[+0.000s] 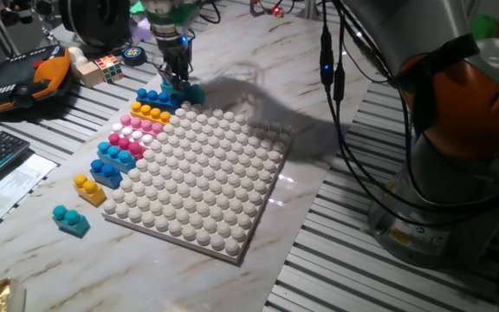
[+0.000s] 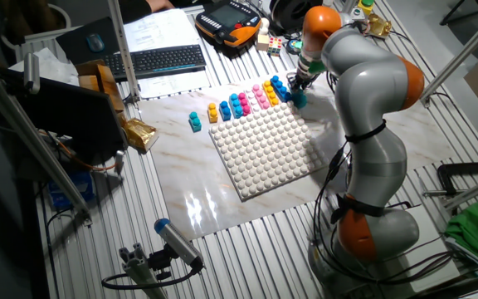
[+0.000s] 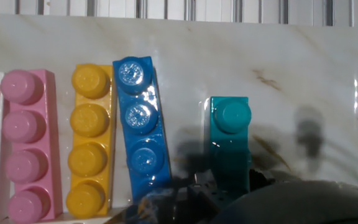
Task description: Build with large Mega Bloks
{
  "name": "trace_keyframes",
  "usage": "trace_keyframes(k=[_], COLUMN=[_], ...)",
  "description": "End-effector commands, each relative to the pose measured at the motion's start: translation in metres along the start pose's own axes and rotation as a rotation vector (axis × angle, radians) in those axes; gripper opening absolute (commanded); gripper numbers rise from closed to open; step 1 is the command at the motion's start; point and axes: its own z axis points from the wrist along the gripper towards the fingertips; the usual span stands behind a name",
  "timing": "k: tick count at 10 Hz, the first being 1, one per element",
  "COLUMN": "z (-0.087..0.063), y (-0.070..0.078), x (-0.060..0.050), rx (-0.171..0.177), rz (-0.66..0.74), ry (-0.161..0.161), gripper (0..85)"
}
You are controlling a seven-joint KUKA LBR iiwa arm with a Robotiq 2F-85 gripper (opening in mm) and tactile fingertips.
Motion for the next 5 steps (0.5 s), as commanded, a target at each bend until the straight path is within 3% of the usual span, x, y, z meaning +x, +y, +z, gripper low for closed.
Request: trace_keyframes(k=[1, 5], z=[0.0, 0.0], y=[-0.0001, -0.0001], x=[0.0, 0.0], rx=[0.001, 0.012], rz=[-0.002, -0.014], ry=[0.004, 0.005], gripper=[37.3, 38.0])
